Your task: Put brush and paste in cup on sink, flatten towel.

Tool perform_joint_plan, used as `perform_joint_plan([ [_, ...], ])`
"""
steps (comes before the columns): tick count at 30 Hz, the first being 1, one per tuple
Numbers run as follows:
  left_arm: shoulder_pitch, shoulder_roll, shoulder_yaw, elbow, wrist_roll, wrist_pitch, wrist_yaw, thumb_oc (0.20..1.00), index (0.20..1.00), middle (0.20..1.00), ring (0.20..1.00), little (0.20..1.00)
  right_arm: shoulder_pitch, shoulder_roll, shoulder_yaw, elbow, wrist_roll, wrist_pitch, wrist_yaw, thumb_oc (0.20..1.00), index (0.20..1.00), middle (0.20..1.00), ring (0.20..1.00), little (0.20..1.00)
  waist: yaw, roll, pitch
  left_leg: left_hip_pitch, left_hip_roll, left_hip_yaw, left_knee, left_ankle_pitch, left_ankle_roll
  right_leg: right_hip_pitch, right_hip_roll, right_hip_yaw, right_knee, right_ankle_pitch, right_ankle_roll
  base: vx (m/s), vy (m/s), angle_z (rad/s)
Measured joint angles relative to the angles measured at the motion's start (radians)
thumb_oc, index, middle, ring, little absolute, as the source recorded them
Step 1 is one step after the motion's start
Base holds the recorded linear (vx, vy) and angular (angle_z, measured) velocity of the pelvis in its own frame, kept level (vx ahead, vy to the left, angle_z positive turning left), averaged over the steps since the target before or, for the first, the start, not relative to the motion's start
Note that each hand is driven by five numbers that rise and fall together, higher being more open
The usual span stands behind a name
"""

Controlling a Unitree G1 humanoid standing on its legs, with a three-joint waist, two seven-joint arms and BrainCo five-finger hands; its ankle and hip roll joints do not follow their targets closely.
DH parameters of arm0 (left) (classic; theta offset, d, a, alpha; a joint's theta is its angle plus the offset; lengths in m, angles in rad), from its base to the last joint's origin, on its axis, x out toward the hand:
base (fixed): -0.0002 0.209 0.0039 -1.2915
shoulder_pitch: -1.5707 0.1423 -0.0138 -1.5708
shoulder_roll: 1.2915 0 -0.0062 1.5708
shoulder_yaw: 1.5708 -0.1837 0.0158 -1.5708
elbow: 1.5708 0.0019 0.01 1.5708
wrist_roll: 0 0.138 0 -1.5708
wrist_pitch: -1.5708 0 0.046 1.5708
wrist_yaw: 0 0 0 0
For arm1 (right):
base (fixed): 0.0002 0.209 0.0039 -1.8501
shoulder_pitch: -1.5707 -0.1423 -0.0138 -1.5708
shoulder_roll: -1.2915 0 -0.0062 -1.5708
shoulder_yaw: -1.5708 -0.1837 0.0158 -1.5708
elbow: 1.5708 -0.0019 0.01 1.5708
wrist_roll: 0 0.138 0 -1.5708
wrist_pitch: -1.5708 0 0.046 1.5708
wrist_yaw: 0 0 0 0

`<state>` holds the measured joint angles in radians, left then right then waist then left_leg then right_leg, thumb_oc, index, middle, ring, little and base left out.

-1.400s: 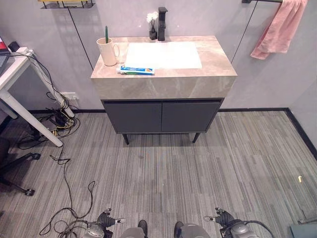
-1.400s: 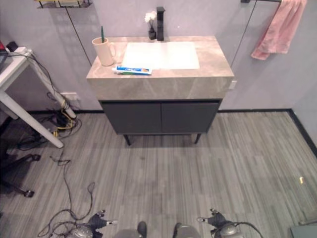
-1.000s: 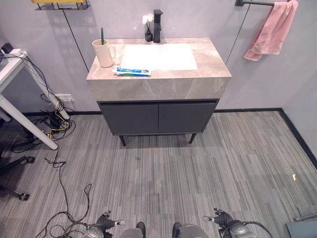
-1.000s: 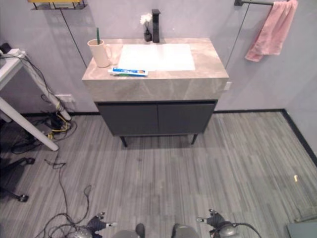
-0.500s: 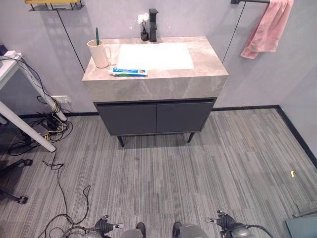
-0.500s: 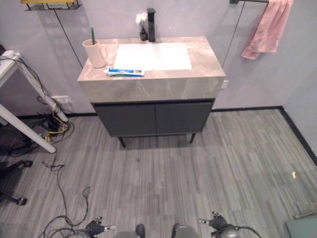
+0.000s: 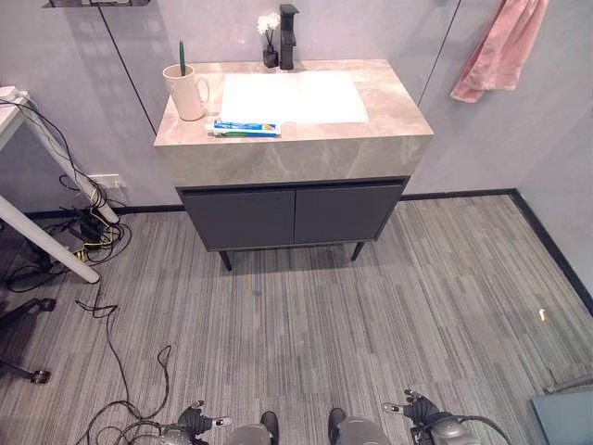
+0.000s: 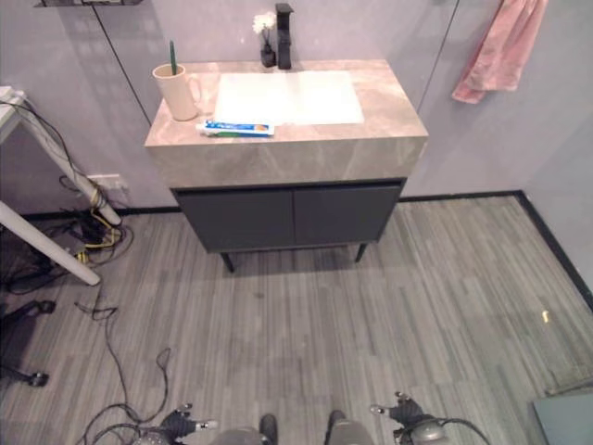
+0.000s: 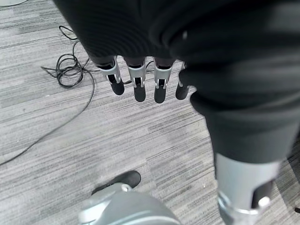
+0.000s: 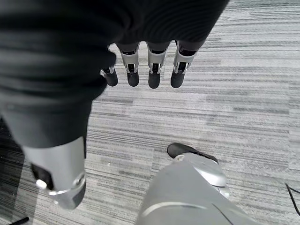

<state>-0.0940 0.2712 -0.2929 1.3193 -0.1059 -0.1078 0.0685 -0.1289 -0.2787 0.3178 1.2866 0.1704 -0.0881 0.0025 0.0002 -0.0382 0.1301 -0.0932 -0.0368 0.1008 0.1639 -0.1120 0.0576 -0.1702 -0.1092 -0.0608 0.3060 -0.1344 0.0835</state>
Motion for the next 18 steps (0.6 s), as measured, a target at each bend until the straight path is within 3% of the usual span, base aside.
perform_joint_plan([
  [3, -0.006, -0.001, 0.001, -0.002, 0.008, 0.000, -0.006, 1.000, 1.000, 1.000, 1.000, 1.000, -0.001, 0.000, 0.019, -0.040, -0.025, 0.000, 0.000, 1.000, 1.000, 1.000, 1.000, 1.000, -0.006, 0.000, 0.014, 0.033, -0.013, 0.006, -0.045, 0.013, 0.021, -0.028, -0.013, 0.005, 0.070, 0.040, 0.025, 0.06, 0.168, -0.08],
  [6, -0.003, 0.005, 0.001, -0.005, 0.025, -0.001, -0.007, 1.000, 1.000, 1.000, 1.000, 1.000, -0.001, -0.014, 0.064, -0.150, -0.068, -0.001, -0.002, 1.000, 1.000, 1.000, 1.000, 1.000, -0.017, -0.002, 0.044, 0.073, -0.026, 0.023, -0.068, 0.016, 0.048, -0.118, -0.016, 0.059, 0.252, 0.084, 0.027, 0.06, 0.089, -0.19],
  [7, -0.005, 0.007, -0.005, -0.021, 0.039, 0.001, -0.007, 1.000, 1.000, 1.000, 1.000, 1.000, 0.019, -0.049, 0.127, -0.292, -0.138, 0.007, -0.003, 1.000, 1.000, 1.000, 1.000, 1.000, -0.019, -0.005, 0.053, 0.076, -0.031, 0.029, -0.082, 0.012, 0.046, -0.149, -0.012, 0.058, 0.255, 0.065, 0.042, 0.10, 0.038, -0.15],
  [10, -0.032, 0.011, 0.001, -0.026, 0.045, 0.002, -0.006, 1.000, 1.000, 1.000, 1.000, 1.000, 0.045, -0.077, 0.122, -0.505, -0.175, -0.019, 0.000, 1.000, 1.000, 1.000, 1.000, 1.000, -0.029, -0.029, 0.069, 0.077, -0.044, 0.053, -0.102, 0.016, 0.069, -0.210, 0.036, 0.054, 0.142, 0.046, 0.028, 0.19, 0.001, -0.23],
  [11, -0.065, 0.015, 0.005, 0.018, 0.047, 0.004, -0.005, 1.000, 1.000, 1.000, 1.000, 1.000, 0.031, -0.082, 0.113, -0.551, -0.174, -0.033, -0.002, 1.000, 1.000, 1.000, 1.000, 1.000, -0.040, -0.055, 0.089, 0.075, -0.059, 0.091, -0.100, 0.008, 0.058, -0.259, 0.045, 0.019, -0.076, 0.106, 0.049, 0.40, -0.038, -0.47],
  [13, -0.092, 0.011, 0.011, 0.035, 0.047, 0.004, -0.003, 1.000, 1.000, 1.000, 1.000, 1.000, 0.046, -0.073, 0.085, -0.500, -0.174, -0.029, -0.002, 1.000, 1.000, 1.000, 1.000, 1.000, -0.063, -0.069, 0.094, 0.085, -0.079, 0.066, -0.070, -0.039, 0.056, -0.265, 0.030, 0.033, -0.243, 0.167, 0.044, 0.31, -0.048, 0.08],
  [14, -0.093, 0.005, 0.010, 0.032, 0.047, 0.003, -0.002, 1.000, 1.000, 1.000, 1.000, 1.000, 0.058, -0.073, 0.087, -0.439, -0.174, -0.014, -0.001, 1.000, 1.000, 1.000, 1.000, 1.000, -0.069, -0.068, 0.096, 0.111, -0.082, 0.057, -0.059, -0.054, 0.057, -0.260, 0.021, 0.031, -0.264, 0.194, 0.035, 0.28, -0.097, 0.46],
  [17, -0.077, -0.006, 0.005, -0.005, 0.047, 0.004, 0.004, 1.000, 1.000, 1.000, 1.000, 1.000, 0.128, -0.078, 0.085, -0.393, -0.173, 0.001, -0.001, 1.000, 1.000, 1.000, 1.000, 1.000, -0.075, -0.054, 0.082, 0.185, -0.080, -0.013, -0.054, -0.133, 0.029, -0.232, 0.035, 0.055, -0.169, 0.221, 0.014, 0.28, -0.140, 0.55],
  [18, -0.071, -0.004, 0.005, -0.008, 0.046, 0.002, 0.005, 1.000, 1.000, 1.000, 1.000, 1.000, 0.139, -0.079, 0.086, -0.390, -0.170, 0.003, -0.001, 1.000, 1.000, 1.000, 1.000, 1.000, -0.075, -0.062, 0.062, 0.194, -0.077, -0.037, -0.033, -0.148, 0.014, -0.214, 0.049, 0.069, -0.163, 0.259, -0.005, 0.30, -0.215, 0.64],
])
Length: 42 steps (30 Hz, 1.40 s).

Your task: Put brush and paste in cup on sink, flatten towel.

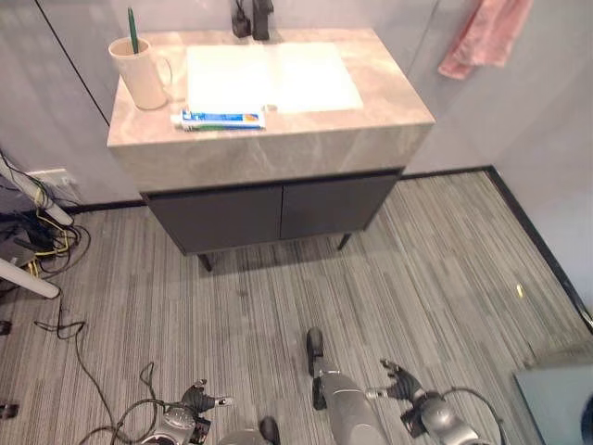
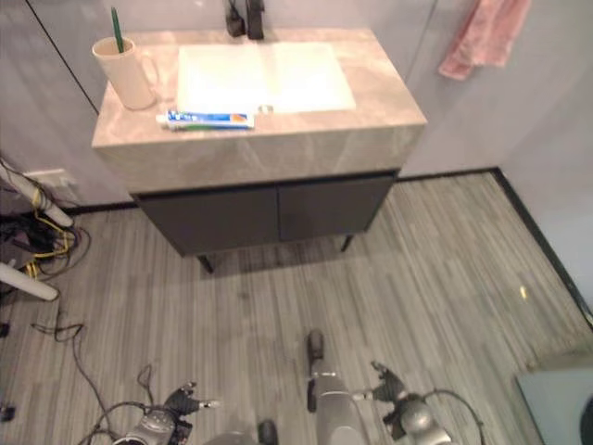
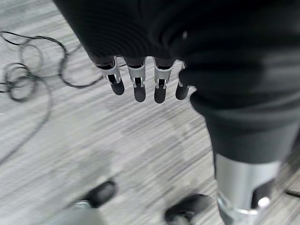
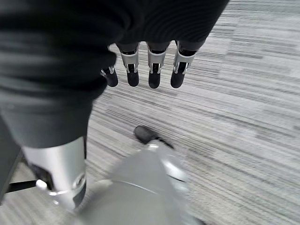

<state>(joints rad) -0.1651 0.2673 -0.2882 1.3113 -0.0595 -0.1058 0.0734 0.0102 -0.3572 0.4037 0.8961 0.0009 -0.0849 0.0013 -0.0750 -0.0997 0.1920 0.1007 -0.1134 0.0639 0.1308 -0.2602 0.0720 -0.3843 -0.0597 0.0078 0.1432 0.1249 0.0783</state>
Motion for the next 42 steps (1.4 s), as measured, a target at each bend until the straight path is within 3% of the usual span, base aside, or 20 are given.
perform_joint_plan([
  [1, -0.005, -0.006, 0.002, 0.001, -0.001, 0.000, 0.001, 1.000, 1.000, 1.000, 1.000, 1.000, -0.007, -0.006, 0.000, 0.001, 0.003, 0.000, 0.001, 1.000, 1.000, 1.000, 1.000, 1.000, -0.005, 0.003, -0.001, 0.003, 0.018, -0.016, 0.015, -0.008, -0.018, 0.007, 0.021, 0.008, 0.018, 0.055, -0.038, 0.39, -0.299, 0.44],
  [3, 0.001, -0.020, 0.008, 0.026, -0.006, 0.007, 0.007, 1.000, 1.000, 1.000, 1.000, 1.000, -0.036, -0.018, 0.003, 0.000, 0.003, 0.002, 0.002, 1.000, 1.000, 1.000, 1.000, 1.000, -0.003, 0.049, -0.017, 0.003, 0.070, -0.037, 0.034, -0.014, -0.055, 0.011, 0.060, -0.006, 0.058, -0.003, -0.068, 0.24, -0.194, 0.25],
  [8, -0.003, -0.003, 0.006, 0.021, -0.009, 0.008, 0.010, 1.000, 1.000, 1.000, 1.000, 1.000, -0.117, -0.057, 0.015, -0.048, 0.003, -0.005, -0.001, 1.000, 1.000, 1.000, 1.000, 1.000, -0.013, 0.055, -0.042, 0.027, 0.150, -0.084, 0.113, 0.033, -0.145, 0.056, 0.122, -0.076, 0.132, -0.121, -0.150, 0.21, -0.167, 0.15],
  [9, -0.026, 0.008, 0.005, 0.009, -0.009, 0.007, 0.012, 1.000, 1.000, 1.000, 1.000, 1.000, -0.151, -0.057, 0.021, -0.034, 0.003, -0.009, -0.002, 1.000, 1.000, 1.000, 1.000, 1.000, -0.015, 0.043, -0.050, 0.030, 0.175, -0.087, 0.113, 0.062, -0.185, 0.059, 0.139, -0.083, 0.141, -0.140, -0.171, 0.20, -0.150, 0.05],
  [14, -0.082, 0.005, -0.001, -0.059, -0.021, -0.004, 0.020, 1.000, 1.000, 1.000, 1.000, 1.000, -0.172, -0.064, 0.037, -0.010, 0.002, -0.008, -0.019, 1.000, 1.000, 1.000, 1.000, 1.000, -0.030, 0.040, -0.050, 0.037, 0.185, -0.110, 0.072, 0.077, -0.187, 0.067, 0.150, -0.099, 0.140, -0.161, -0.184, 0.08, -0.046, 0.12],
  [22, -0.062, 0.012, -0.009, -0.051, -0.020, -0.016, 0.030, 1.000, 1.000, 1.000, 1.000, 1.000, -0.063, -0.065, 0.080, 0.018, -0.051, -0.008, -0.021, 1.000, 1.000, 1.000, 1.000, 1.000, -0.057, 0.064, -0.068, 0.027, 0.202, -0.107, -0.025, 0.056, -0.158, 0.010, 0.172, -0.100, 0.139, -0.198, -0.141, 0.12, -0.033, -0.01],
  [25, -0.025, 0.008, -0.003, -0.009, -0.017, -0.014, 0.029, 1.000, 1.000, 1.000, 1.000, 1.000, -0.020, -0.055, 0.077, 0.093, -0.069, -0.013, -0.019, 1.000, 1.000, 1.000, 1.000, 1.000, -0.047, 0.067, -0.076, -0.109, 0.181, -0.108, 0.252, 0.067, -0.198, 0.080, 0.170, -0.087, 0.025, -0.165, -0.126, 0.07, -0.095, 0.05],
  [26, -0.016, 0.006, -0.001, -0.004, -0.017, -0.013, 0.030, 1.000, 1.000, 1.000, 1.000, 1.000, -0.014, -0.051, 0.062, 0.154, -0.072, -0.022, -0.022, 1.000, 1.000, 1.000, 1.000, 1.000, -0.025, 0.057, -0.076, -0.211, 0.160, -0.121, 0.452, 0.118, -0.255, 0.113, 0.160, -0.067, -0.004, -0.137, -0.158, 0.08, -0.050, -0.08],
  [27, -0.016, -0.001, -0.003, -0.002, -0.017, -0.014, 0.031, 1.000, 1.000, 1.000, 1.000, 1.000, -0.012, -0.051, 0.055, 0.207, -0.073, -0.018, -0.024, 1.000, 1.000, 1.000, 1.000, 1.000, -0.005, 0.040, -0.074, -0.306, 0.129, -0.147, 0.643, 0.208, -0.280, 0.116, 0.148, -0.057, -0.017, -0.119, -0.191, 0.12, -0.002, -0.27],
  [28, -0.009, -0.003, -0.007, 0.004, -0.018, -0.013, 0.031, 1.000, 1.000, 1.000, 1.000, 1.000, -0.015, -0.054, 0.052, 0.240, -0.073, -0.015, -0.029, 1.000, 1.000, 1.000, 1.000, 1.000, 0.008, 0.029, -0.072, -0.372, 0.120, -0.165, 0.715, 0.208, -0.276, 0.135, 0.143, -0.043, -0.025, -0.118, -0.186, 0.13, -0.002, -0.05],
  [30, -0.036, 0.010, 0.000, 0.007, -0.022, -0.008, 0.036, 1.000, 1.000, 1.000, 1.000, 1.000, -0.022, -0.037, 0.019, 0.279, -0.071, -0.025, -0.049, 1.000, 1.000, 1.000, 1.000, 1.000, -0.007, 0.007, -0.061, -0.490, 0.156, -0.074, 0.636, 0.181, -0.221, 0.145, 0.124, -0.068, -0.062, -0.113, -0.180, 0.23, 0.105, 0.21],
  [32, -0.048, 0.018, -0.004, -0.002, -0.022, -0.003, 0.039, 1.000, 1.000, 1.000, 1.000, 1.000, -0.037, -0.023, 0.009, 0.312, -0.063, -0.026, -0.057, 1.000, 1.000, 1.000, 1.000, 1.000, -0.021, -0.003, -0.049, -0.495, 0.201, -0.037, 0.459, 0.182, -0.220, 0.205, 0.129, -0.056, -0.103, -0.126, -0.147, 0.35, 0.254, 0.11],
  [33, -0.056, 0.023, -0.007, 0.003, -0.031, -0.008, 0.041, 1.000, 1.000, 1.000, 1.000, 1.000, -0.029, 0.001, -0.029, 0.350, -0.049, -0.026, -0.069, 1.000, 1.000, 1.000, 1.000, 1.000, -0.022, -0.030, -0.061, -0.427, 0.245, 0.028, 0.080, 0.243, -0.216, 0.263, 0.123, -0.055, -0.162, -0.093, -0.097, 0.44, 0.387, -0.04],
  [34, -0.057, 0.020, -0.009, 0.008, -0.045, -0.016, 0.042, 1.000, 1.000, 1.000, 1.000, 1.000, -0.035, 0.000, -0.044, 0.379, -0.045, -0.028, -0.075, 1.000, 1.000, 1.000, 1.000, 1.000, -0.017, -0.018, -0.067, -0.411, 0.295, 0.029, -0.094, 0.305, -0.225, 0.281, 0.136, -0.060, -0.183, -0.112, -0.088, 0.42, 0.382, -0.26],
  [35, -0.061, 0.012, -0.019, 0.006, -0.051, -0.018, 0.044, 1.000, 1.000, 1.000, 1.000, 1.000, -0.041, -0.004, -0.051, 0.400, -0.044, -0.027, -0.085, 1.000, 1.000, 1.000, 1.000, 1.000, -0.015, 0.009, -0.080, -0.412, 0.351, 0.018, -0.232, 0.355, -0.240, 0.275, 0.151, -0.087, -0.166, -0.142, -0.053, 0.33, 0.306, -0.43],
  [37, -0.066, 0.000, -0.021, 0.006, -0.053, -0.021, 0.054, 1.000, 1.000, 1.000, 1.000, 1.000, -0.051, -0.015, -0.050, 0.434, -0.045, -0.025, -0.089, 1.000, 1.000, 1.000, 1.000, 1.000, -0.015, 0.036, -0.079, -0.448, 0.428, 0.027, -0.234, 0.408, -0.257, 0.292, 0.164, -0.087, -0.150, -0.138, -0.090, 0.35, 0.369, -0.40],
  [39, -0.059, -0.005, -0.019, 0.002, -0.052, -0.021, 0.055, 1.000, 1.000, 1.000, 1.000, 1.000, -0.053, -0.020, -0.050, 0.449, -0.046, -0.024, -0.088, 1.000, 1.000, 1.000, 1.000, 1.000, -0.019, 0.044, -0.086, -0.437, 0.434, 0.029, -0.229, 0.403, -0.249, 0.306, 0.164, -0.061, -0.152, -0.144, -0.093, 0.23, 0.293, -0.49],
  [40, -0.038, -0.004, -0.020, -0.004, -0.051, -0.022, 0.056, 1.000, 1.000, 1.000, 1.000, 1.000, -0.067, -0.029, -0.050, 0.459, -0.046, -0.021, -0.088, 1.000, 1.000, 1.000, 1.000, 1.000, -0.005, 0.054, -0.092, -0.388, 0.400, 0.000, -0.210, 0.393, -0.234, 0.334, 0.154, -0.014, -0.147, -0.142, -0.097, 0.19, 0.360, -0.87],
  [41, -0.037, -0.005, -0.034, -0.008, -0.049, -0.022, 0.056, 1.000, 1.000, 1.000, 1.000, 1.000, -0.064, -0.037, -0.050, 0.464, -0.046, -0.020, -0.089, 1.000, 1.000, 1.000, 1.000, 1.000, -0.001, 0.057, -0.095, -0.378, 0.344, -0.045, -0.132, 0.394, -0.232, 0.349, 0.136, 0.005, -0.148, -0.151, -0.094, 0.25, 0.551, -0.86],
  [42, -0.049, -0.009, -0.075, -0.022, -0.049, -0.026, 0.057, 1.000, 1.000, 1.000, 1.000, 1.000, -0.039, -0.061, -0.052, 0.438, -0.047, -0.019, -0.089, 1.000, 1.000, 1.000, 1.000, 1.000, -0.010, 0.088, -0.103, -0.380, 0.233, -0.052, -0.055, 0.382, -0.191, 0.348, 0.105, 0.013, -0.114, -0.181, -0.088, 0.25, 0.551, -0.47],
])
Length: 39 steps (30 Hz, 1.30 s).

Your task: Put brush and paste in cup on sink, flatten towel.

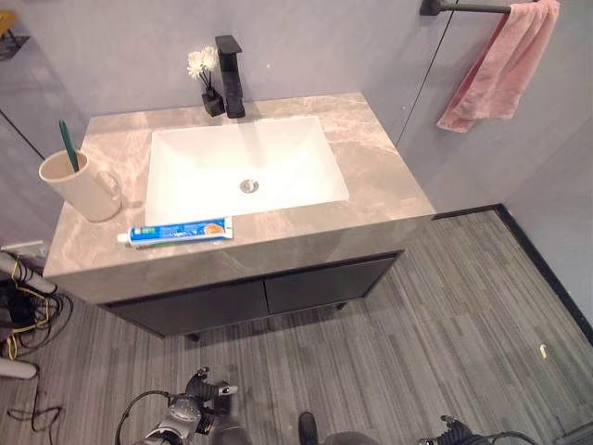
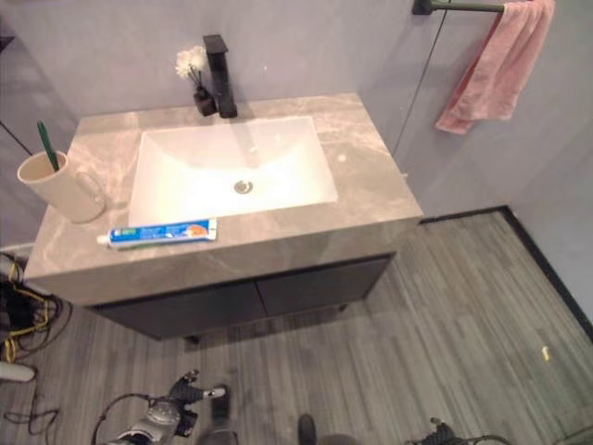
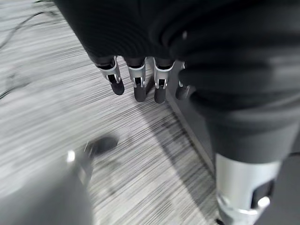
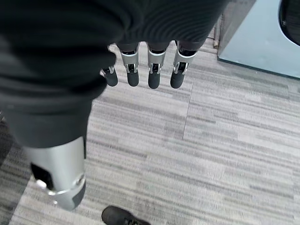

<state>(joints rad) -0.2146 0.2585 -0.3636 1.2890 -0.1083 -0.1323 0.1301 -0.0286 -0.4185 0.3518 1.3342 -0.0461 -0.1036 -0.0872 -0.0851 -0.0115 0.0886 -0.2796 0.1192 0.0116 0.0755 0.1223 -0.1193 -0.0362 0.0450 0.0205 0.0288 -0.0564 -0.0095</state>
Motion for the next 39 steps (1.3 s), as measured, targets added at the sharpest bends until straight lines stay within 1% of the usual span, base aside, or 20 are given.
perform_joint_plan([
  [1, -0.008, -0.002, -0.006, 0.002, 0.000, 0.000, -0.002, 1.000, 1.000, 1.000, 1.000, 1.000, 0.005, -0.001, -0.022, -0.016, 0.000, 0.001, 0.000, 1.000, 1.000, 1.000, 1.000, 1.000, 0.001, -0.002, -0.002, 0.018, -0.038, 0.034, 0.009, -0.018, 0.051, -0.006, -0.025, 0.015, 0.024, -0.019, 0.017, 0.18, 0.510, -0.39],
  [2, -0.003, -0.001, -0.004, 0.006, 0.000, 0.000, 0.000, 1.000, 1.000, 1.000, 1.000, 1.000, 0.007, -0.002, -0.022, -0.029, 0.000, 0.001, -0.001, 1.000, 1.000, 1.000, 1.000, 1.000, 0.003, 0.002, -0.003, 0.035, -0.038, 0.061, -0.004, -0.049, 0.094, -0.016, -0.031, 0.030, 0.065, -0.052, 0.034, 0.09, 0.342, -0.48],
  [5, -0.020, 0.037, -0.013, 0.000, 0.000, 0.001, 0.002, 1.000, 1.000, 1.000, 1.000, 1.000, -0.004, 0.043, -0.013, -0.096, -0.009, 0.002, -0.001, 1.000, 1.000, 1.000, 1.000, 1.000, 0.007, -0.037, 0.010, 0.044, -0.103, 0.108, 0.040, -0.108, 0.154, -0.094, -0.104, 0.025, 0.250, -0.112, 0.052, 0.10, 0.321, -0.28],
  [8, -0.039, 0.043, -0.010, -0.037, 0.000, 0.000, 0.004, 1.000, 1.000, 1.000, 1.000, 1.000, -0.017, 0.042, 0.069, -0.152, -0.060, 0.001, -0.002, 1.000, 1.000, 1.000, 1.000, 1.000, 0.014, -0.021, 0.024, 0.029, -0.161, 0.115, 0.089, -0.165, 0.185, -0.141, -0.188, 0.019, 0.378, -0.145, 0.055, 0.07, 0.164, 0.03],
  [9, -0.038, 0.047, -0.006, -0.050, -0.001, -0.003, 0.006, 1.000, 1.000, 1.000, 1.000, 1.000, -0.011, 0.043, 0.086, -0.181, -0.091, 0.000, -0.001, 1.000, 1.000, 1.000, 1.000, 1.000, 0.017, -0.017, 0.029, 0.031, -0.190, 0.120, 0.096, -0.173, 0.192, -0.140, -0.250, 0.031, 0.393, -0.145, 0.082, 0.08, 0.130, 0.20],
  [12, -0.029, 0.063, -0.002, -0.053, -0.001, -0.007, 0.008, 1.000, 1.000, 1.000, 1.000, 1.000, -0.035, 0.055, 0.100, -0.204, -0.122, -0.002, 0.000, 1.000, 1.000, 1.000, 1.000, 1.000, 0.034, -0.021, 0.036, 0.031, -0.217, 0.136, 0.097, -0.187, 0.201, -0.138, -0.326, 0.057, 0.380, -0.098, 0.147, 0.05, 0.078, -0.02],
  [13, -0.022, 0.069, -0.003, -0.054, -0.001, -0.006, 0.008, 1.000, 1.000, 1.000, 1.000, 1.000, -0.037, 0.059, 0.100, -0.212, -0.127, -0.004, 0.000, 1.000, 1.000, 1.000, 1.000, 1.000, 0.046, -0.026, 0.037, 0.030, -0.219, 0.141, 0.098, -0.190, 0.201, -0.132, -0.343, 0.062, 0.358, -0.074, 0.181, 0.11, 0.138, -0.09],
  [14, -0.004, 0.081, -0.004, -0.053, 0.000, -0.006, 0.011, 1.000, 1.000, 1.000, 1.000, 1.000, -0.042, 0.067, 0.099, -0.221, -0.127, -0.002, 0.000, 1.000, 1.000, 1.000, 1.000, 1.000, 0.050, -0.041, 0.041, 0.032, -0.222, 0.141, 0.097, -0.197, 0.212, -0.102, -0.355, 0.061, 0.312, -0.004, 0.211, 0.11, 0.128, -0.05],
  [17, 0.029, 0.086, -0.006, -0.053, 0.002, -0.006, 0.011, 1.000, 1.000, 1.000, 1.000, 1.000, -0.036, 0.064, 0.085, -0.271, -0.126, -0.002, -0.001, 1.000, 1.000, 1.000, 1.000, 1.000, 0.045, -0.068, 0.029, 0.043, -0.226, 0.145, 0.093, -0.195, 0.232, -0.072, -0.360, 0.061, 0.253, 0.049, 0.230, 0.08, 0.087, -0.08],
  [21, 0.054, 0.092, -0.014, -0.095, 0.007, -0.008, 0.003, 1.000, 1.000, 1.000, 1.000, 1.000, -0.034, 0.063, 0.084, -0.275, -0.126, -0.002, 0.004, 1.000, 1.000, 1.000, 1.000, 1.000, 0.046, -0.080, 0.018, 0.079, -0.226, 0.152, 0.065, -0.195, 0.232, -0.040, -0.361, 0.055, 0.225, 0.065, 0.238, 0.06, 0.085, -0.06],
  [23, 0.095, 0.116, -0.048, -0.242, 0.007, -0.031, -0.011, 1.000, 1.000, 1.000, 1.000, 1.000, -0.016, 0.050, 0.077, -0.293, -0.126, -0.004, 0.003, 1.000, 1.000, 1.000, 1.000, 1.000, 0.048, -0.075, 0.015, 0.092, -0.228, 0.144, 0.056, -0.194, 0.233, -0.039, -0.362, 0.052, 0.247, 0.070, 0.236, 0.06, 0.125, 0.08],
  [27, 0.105, 0.120, -0.069, -0.260, 0.007, -0.040, -0.028, 1.000, 1.000, 1.000, 1.000, 1.000, -0.015, 0.047, 0.039, -0.264, -0.124, -0.006, 0.004, 1.000, 1.000, 1.000, 1.000, 1.000, 0.045, -0.049, 0.017, 0.160, -0.237, 0.138, -0.011, -0.181, 0.254, -0.074, -0.356, 0.055, 0.368, 0.105, 0.236, 0.08, 0.136, 0.01],
  [28, 0.121, 0.117, -0.077, -0.257, 0.008, -0.040, -0.032, 1.000, 1.000, 1.000, 1.000, 1.000, 0.001, 0.036, 0.040, -0.254, -0.122, -0.006, 0.004, 1.000, 1.000, 1.000, 1.000, 1.000, 0.038, -0.018, 0.010, 0.199, -0.238, 0.122, -0.051, -0.176, 0.260, -0.114, -0.317, 0.106, 0.457, 0.089, 0.254, 0.13, 0.171, 0.18],
  [29, 0.125, 0.107, -0.074, -0.246, 0.008, -0.038, -0.032, 1.000, 1.000, 1.000, 1.000, 1.000, 0.020, 0.038, 0.042, -0.262, -0.114, -0.007, 0.005, 1.000, 1.000, 1.000, 1.000, 1.000, 0.029, -0.008, 0.004, 0.216, -0.235, 0.104, -0.072, -0.162, 0.276, -0.117, -0.280, 0.131, 0.473, 0.046, 0.238, 0.09, 0.080, 0.17],
  [31, 0.132, 0.109, -0.066, -0.217, 0.010, -0.038, -0.032, 1.000, 1.000, 1.000, 1.000, 1.000, 0.030, 0.050, 0.040, -0.269, -0.100, -0.009, 0.005, 1.000, 1.000, 1.000, 1.000, 1.000, 0.027, -0.007, 0.004, 0.246, -0.227, 0.110, -0.100, -0.156, 0.281, -0.170, -0.217, 0.107, 0.470, -0.030, 0.199, 0.08, -0.031, -0.01],
  [32, 0.129, 0.097, -0.051, -0.191, 0.011, -0.038, -0.032, 1.000, 1.000, 1.000, 1.000, 1.000, 0.028, 0.054, 0.044, -0.278, -0.086, -0.009, 0.005, 1.000, 1.000, 1.000, 1.000, 1.000, 0.027, -0.010, 0.003, 0.248, -0.223, 0.117, -0.100, -0.153, 0.271, -0.198, -0.204, 0.053, 0.425, -0.050, 0.189, 0.13, -0.113, -0.16],
  [34, 0.125, 0.086, -0.042, -0.167, 0.011, -0.038, -0.031, 1.000, 1.000, 1.000, 1.000, 1.000, 0.021, 0.057, 0.049, -0.301, -0.085, -0.010, 0.004, 1.000, 1.000, 1.000, 1.000, 1.000, 0.026, -0.030, 0.012, 0.250, -0.223, 0.136, -0.095, -0.162, 0.257, -0.245, -0.198, -0.019, 0.320, -0.049, 0.199, 0.11, -0.094, -0.17],
  [36, 0.129, 0.081, -0.042, -0.159, 0.011, -0.038, -0.033, 1.000, 1.000, 1.000, 1.000, 1.000, 0.010, 0.058, 0.053, -0.309, -0.085, -0.012, 0.002, 1.000, 1.000, 1.000, 1.000, 1.000, 0.017, -0.055, 0.024, 0.261, -0.223, 0.133, -0.094, -0.169, 0.246, -0.261, -0.200, -0.039, 0.146, 0.040, 0.204, 0.21, -0.174, 0.03],
  [37, 0.128, 0.080, -0.041, -0.156, 0.011, -0.039, -0.034, 1.000, 1.000, 1.000, 1.000, 1.000, 0.013, 0.058, 0.053, -0.308, -0.085, -0.010, 0.002, 1.000, 1.000, 1.000, 1.000, 1.000, 0.018, -0.068, 0.026, 0.275, -0.223, 0.114, -0.089, -0.183, 0.224, -0.275, -0.204, -0.029, 0.086, 0.103, 0.207, 0.21, -0.223, 0.34],
  [39, 0.117, 0.082, -0.041, -0.149, 0.011, -0.038, -0.037, 1.000, 1.000, 1.000, 1.000, 1.000, 0.028, 0.058, 0.053, -0.305, -0.085, -0.011, 0.002, 1.000, 1.000, 1.000, 1.000, 1.000, 0.013, -0.085, 0.030, 0.288, -0.221, 0.078, -0.071, -0.190, 0.214, -0.236, -0.216, -0.032, 0.028, 0.164, 0.180, 0.10, -0.162, 0.60],
])
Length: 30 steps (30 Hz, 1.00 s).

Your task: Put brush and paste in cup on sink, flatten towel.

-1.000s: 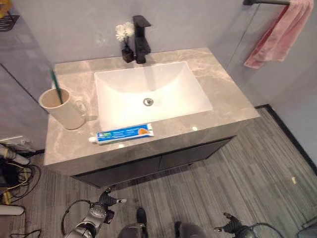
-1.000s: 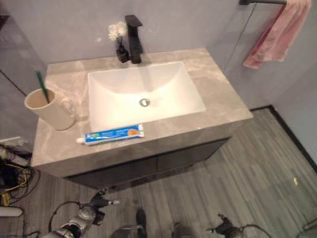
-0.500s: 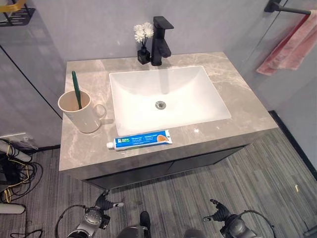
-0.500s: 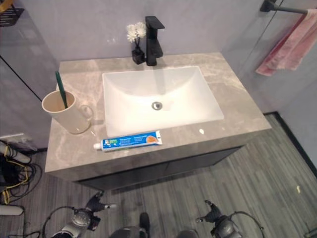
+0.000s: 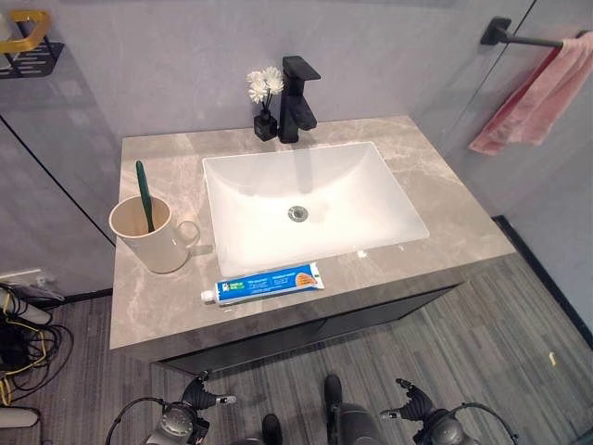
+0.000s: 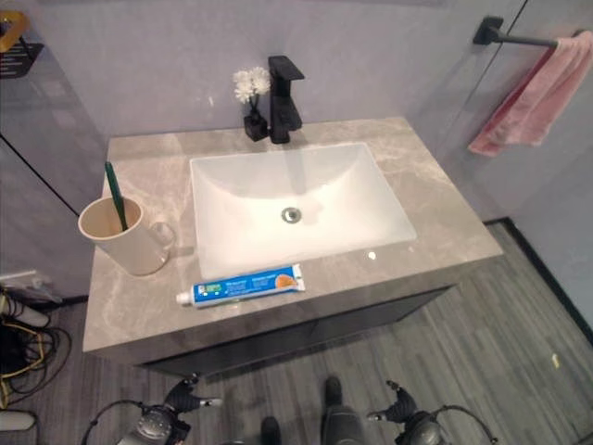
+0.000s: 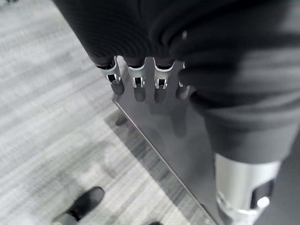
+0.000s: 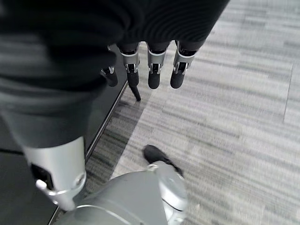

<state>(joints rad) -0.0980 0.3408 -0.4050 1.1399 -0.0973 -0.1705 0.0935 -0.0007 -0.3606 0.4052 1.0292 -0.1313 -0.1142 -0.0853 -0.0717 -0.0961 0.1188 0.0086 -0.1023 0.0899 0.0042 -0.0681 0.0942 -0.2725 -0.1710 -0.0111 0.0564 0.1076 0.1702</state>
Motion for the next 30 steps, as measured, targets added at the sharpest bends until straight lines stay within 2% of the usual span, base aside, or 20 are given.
perform_joint_plan([
  [2, 0.000, 0.006, 0.010, -0.003, 0.000, -0.001, 0.001, 1.000, 1.000, 1.000, 1.000, 1.000, 0.004, 0.001, 0.001, 0.014, 0.000, 0.000, 0.001, 1.000, 1.000, 1.000, 1.000, 1.000, 0.013, -0.024, -0.005, 0.028, 0.002, -0.010, -0.006, -0.012, -0.019, 0.030, 0.002, -0.002, 0.002, 0.024, -0.018, 0.09, -0.225, 0.36],
  [3, 0.009, 0.004, 0.021, 0.006, -0.001, -0.001, 0.001, 1.000, 1.000, 1.000, 1.000, 1.000, -0.012, 0.002, 0.001, 0.018, -0.001, -0.001, 0.002, 1.000, 1.000, 1.000, 1.000, 1.000, 0.020, -0.035, -0.013, 0.030, 0.005, -0.025, -0.004, -0.021, -0.033, 0.048, 0.009, -0.013, 0.005, 0.035, -0.015, 0.15, -0.345, 0.10],
  [4, 0.011, -0.006, 0.060, 0.043, -0.006, 0.002, 0.008, 1.000, 1.000, 1.000, 1.000, 1.000, -0.031, 0.001, 0.011, 0.031, -0.002, 0.000, 0.000, 1.000, 1.000, 1.000, 1.000, 1.000, 0.030, -0.031, -0.014, 0.038, 0.039, -0.032, 0.007, -0.040, -0.062, 0.072, 0.033, -0.031, -0.007, 0.010, -0.037, 0.13, -0.230, 0.12],
  [6, 0.017, -0.007, 0.073, 0.039, -0.012, 0.002, 0.009, 1.000, 1.000, 1.000, 1.000, 1.000, -0.038, -0.010, 0.017, 0.007, -0.002, 0.000, 0.002, 1.000, 1.000, 1.000, 1.000, 1.000, 0.032, -0.021, -0.010, 0.031, 0.071, -0.050, 0.022, -0.055, -0.085, 0.095, 0.065, -0.052, -0.031, 0.003, -0.049, 0.13, -0.210, 0.17],
  [7, 0.020, -0.010, 0.077, 0.034, -0.012, 0.002, 0.008, 1.000, 1.000, 1.000, 1.000, 1.000, -0.060, -0.022, 0.015, -0.001, -0.002, -0.003, 0.002, 1.000, 1.000, 1.000, 1.000, 1.000, 0.034, -0.004, -0.010, 0.024, 0.115, -0.054, 0.028, -0.060, -0.106, 0.102, 0.105, -0.070, -0.061, 0.009, -0.079, 0.12, -0.153, 0.12],
  [9, 0.016, -0.013, 0.077, 0.034, -0.012, 0.003, 0.009, 1.000, 1.000, 1.000, 1.000, 1.000, -0.074, -0.030, 0.012, -0.002, -0.002, -0.002, 0.001, 1.000, 1.000, 1.000, 1.000, 1.000, 0.032, 0.003, -0.012, 0.025, 0.139, -0.054, 0.032, -0.057, -0.117, 0.125, 0.129, -0.081, -0.094, 0.024, -0.105, 0.11, -0.156, 0.06],
  [15, 0.009, -0.019, 0.078, 0.030, -0.011, 0.021, 0.011, 1.000, 1.000, 1.000, 1.000, 1.000, -0.079, -0.063, 0.007, 0.012, -0.001, -0.001, -0.001, 1.000, 1.000, 1.000, 1.000, 1.000, 0.028, 0.017, -0.020, 0.047, 0.187, -0.057, 0.016, -0.041, -0.145, 0.171, 0.178, -0.096, -0.141, 0.029, -0.139, 0.07, -0.070, 0.02],
  [17, 0.009, -0.031, 0.078, 0.027, -0.010, 0.021, 0.011, 1.000, 1.000, 1.000, 1.000, 1.000, -0.054, -0.060, 0.009, 0.011, -0.001, 0.000, 0.000, 1.000, 1.000, 1.000, 1.000, 1.000, 0.026, 0.035, -0.031, 0.067, 0.203, -0.060, -0.026, -0.036, -0.152, 0.176, 0.190, -0.112, -0.141, 0.024, -0.147, 0.06, -0.037, 0.18],
  [19, 0.010, -0.035, 0.077, 0.026, -0.010, 0.020, 0.011, 1.000, 1.000, 1.000, 1.000, 1.000, -0.040, -0.049, 0.010, 0.006, -0.001, -0.001, 0.001, 1.000, 1.000, 1.000, 1.000, 1.000, 0.026, 0.038, -0.040, 0.080, 0.205, -0.063, -0.044, -0.030, -0.162, 0.182, 0.192, -0.113, -0.141, 0.021, -0.147, 0.02, -0.020, 0.05],
  [22, 0.009, -0.033, 0.077, 0.026, -0.010, 0.020, 0.011, 1.000, 1.000, 1.000, 1.000, 1.000, -0.031, -0.049, 0.014, 0.002, -0.002, -0.001, 0.001, 1.000, 1.000, 1.000, 1.000, 1.000, 0.012, 0.042, -0.048, 0.074, 0.202, -0.080, -0.047, -0.033, -0.156, 0.182, 0.189, -0.115, -0.141, 0.021, -0.147, 0.00, -0.005, 0.12],
  [24, 0.008, -0.031, 0.075, 0.021, -0.010, 0.020, 0.012, 1.000, 1.000, 1.000, 1.000, 1.000, -0.018, -0.051, 0.014, -0.013, -0.002, -0.001, 0.001, 1.000, 1.000, 1.000, 1.000, 1.000, 0.004, 0.047, -0.049, 0.049, 0.202, -0.091, -0.008, -0.040, -0.155, 0.169, 0.189, -0.119, -0.121, 0.010, -0.157, -0.05, 0.006, 0.13],
  [26, -0.004, -0.032, 0.073, 0.022, -0.011, 0.020, 0.012, 1.000, 1.000, 1.000, 1.000, 1.000, -0.023, -0.053, 0.015, -0.012, -0.002, -0.001, 0.001, 1.000, 1.000, 1.000, 1.000, 1.000, 0.003, 0.051, -0.047, -0.002, 0.200, -0.107, 0.062, -0.052, -0.170, 0.145, 0.186, -0.127, -0.099, 0.002, -0.159, -0.06, 0.039, 0.14],
  [28, -0.045, -0.034, 0.062, 0.022, -0.011, 0.020, 0.012, 1.000, 1.000, 1.000, 1.000, 1.000, -0.034, -0.058, 0.018, 0.009, -0.002, 0.000, 0.001, 1.000, 1.000, 1.000, 1.000, 1.000, 0.001, 0.034, -0.027, -0.076, 0.179, -0.102, 0.162, -0.051, -0.171, 0.126, 0.162, -0.136, -0.092, 0.008, -0.155, 0.00, 0.171, 0.19],
  [30, -0.049, -0.034, 0.049, 0.021, -0.009, 0.020, 0.013, 1.000, 1.000, 1.000, 1.000, 1.000, -0.038, -0.060, 0.015, 0.023, -0.002, 0.001, -0.002, 1.000, 1.000, 1.000, 1.000, 1.000, -0.001, 0.044, -0.031, -0.039, 0.177, -0.074, 0.110, -0.058, -0.154, 0.122, 0.165, -0.130, -0.083, 0.010, -0.152, -0.04, 0.224, -0.07],
])
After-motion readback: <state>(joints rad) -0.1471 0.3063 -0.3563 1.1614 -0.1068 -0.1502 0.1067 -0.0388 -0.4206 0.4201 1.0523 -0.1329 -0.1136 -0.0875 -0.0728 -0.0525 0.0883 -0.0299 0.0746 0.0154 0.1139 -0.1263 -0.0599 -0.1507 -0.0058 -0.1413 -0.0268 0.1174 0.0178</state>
